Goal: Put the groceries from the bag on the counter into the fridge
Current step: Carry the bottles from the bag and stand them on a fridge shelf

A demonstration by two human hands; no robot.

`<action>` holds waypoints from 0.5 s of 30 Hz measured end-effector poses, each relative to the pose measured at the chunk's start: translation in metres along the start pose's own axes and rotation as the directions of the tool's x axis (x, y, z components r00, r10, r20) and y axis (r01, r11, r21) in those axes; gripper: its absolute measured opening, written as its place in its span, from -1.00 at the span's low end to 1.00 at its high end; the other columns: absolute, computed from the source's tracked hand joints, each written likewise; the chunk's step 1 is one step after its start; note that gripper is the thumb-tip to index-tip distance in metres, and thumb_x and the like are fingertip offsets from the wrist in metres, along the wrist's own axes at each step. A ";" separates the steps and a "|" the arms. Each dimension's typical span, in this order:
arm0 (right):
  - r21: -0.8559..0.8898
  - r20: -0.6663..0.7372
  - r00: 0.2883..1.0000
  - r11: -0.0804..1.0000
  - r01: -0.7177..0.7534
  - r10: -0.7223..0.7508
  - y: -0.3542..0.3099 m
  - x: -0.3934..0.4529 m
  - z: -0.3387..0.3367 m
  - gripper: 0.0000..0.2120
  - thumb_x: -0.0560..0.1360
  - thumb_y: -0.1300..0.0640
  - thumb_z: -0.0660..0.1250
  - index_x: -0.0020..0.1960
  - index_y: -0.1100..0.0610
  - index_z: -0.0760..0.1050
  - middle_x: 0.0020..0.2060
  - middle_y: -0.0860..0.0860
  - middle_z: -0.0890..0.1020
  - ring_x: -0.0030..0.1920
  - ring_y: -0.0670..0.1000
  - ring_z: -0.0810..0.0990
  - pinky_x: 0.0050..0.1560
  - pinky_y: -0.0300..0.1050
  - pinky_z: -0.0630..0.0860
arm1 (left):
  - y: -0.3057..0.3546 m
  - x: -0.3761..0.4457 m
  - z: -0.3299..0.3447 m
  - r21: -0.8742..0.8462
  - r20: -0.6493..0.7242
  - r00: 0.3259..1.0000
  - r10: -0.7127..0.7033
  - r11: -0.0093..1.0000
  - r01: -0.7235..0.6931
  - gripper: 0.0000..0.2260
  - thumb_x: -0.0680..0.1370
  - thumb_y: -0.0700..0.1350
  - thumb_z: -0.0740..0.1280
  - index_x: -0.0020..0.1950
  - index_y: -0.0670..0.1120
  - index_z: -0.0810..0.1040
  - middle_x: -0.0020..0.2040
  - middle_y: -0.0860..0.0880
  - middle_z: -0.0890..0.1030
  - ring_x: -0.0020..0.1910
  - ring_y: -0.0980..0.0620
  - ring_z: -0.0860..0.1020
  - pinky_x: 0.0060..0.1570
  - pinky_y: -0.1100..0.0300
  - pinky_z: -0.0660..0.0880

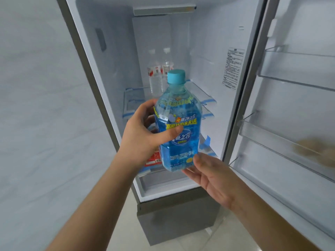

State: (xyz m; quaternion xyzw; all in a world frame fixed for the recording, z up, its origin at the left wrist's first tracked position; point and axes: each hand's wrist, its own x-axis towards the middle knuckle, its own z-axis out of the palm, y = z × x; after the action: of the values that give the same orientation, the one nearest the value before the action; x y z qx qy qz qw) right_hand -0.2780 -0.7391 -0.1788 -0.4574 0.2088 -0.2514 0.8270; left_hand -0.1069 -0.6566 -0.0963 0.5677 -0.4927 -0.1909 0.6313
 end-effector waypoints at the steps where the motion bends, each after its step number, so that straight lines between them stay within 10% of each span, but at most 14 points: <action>1: -0.052 -0.008 1.000 0.999 0.012 -0.012 0.001 0.010 0.000 -0.59 0.49 0.12 0.29 0.29 0.27 0.45 0.19 0.13 0.63 0.25 0.08 0.58 0.30 -0.02 0.47 | -0.005 0.008 -0.003 0.001 0.005 1.000 0.003 1.000 -0.003 -0.33 0.23 0.05 0.59 0.29 -0.02 0.50 0.14 0.07 0.65 0.12 0.09 0.64 0.05 0.17 0.59; 15: -0.454 -0.131 0.934 0.858 0.242 -0.333 -0.001 0.140 0.017 -0.56 0.44 -0.09 0.43 0.27 0.03 0.51 0.12 -0.06 0.67 0.18 -0.07 0.60 0.23 -0.09 0.46 | -0.071 0.122 -0.053 -0.052 0.031 0.999 0.035 0.998 -0.034 -0.30 0.21 0.01 0.61 0.31 -0.06 0.48 0.19 0.01 0.64 0.17 0.02 0.62 0.19 0.05 0.55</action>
State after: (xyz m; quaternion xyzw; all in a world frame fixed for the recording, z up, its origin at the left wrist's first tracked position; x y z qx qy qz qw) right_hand -0.1583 -0.8134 -0.1851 -0.6264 0.2721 -0.3657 0.6323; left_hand 0.0138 -0.7463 -0.1039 0.5395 -0.5074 -0.2018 0.6409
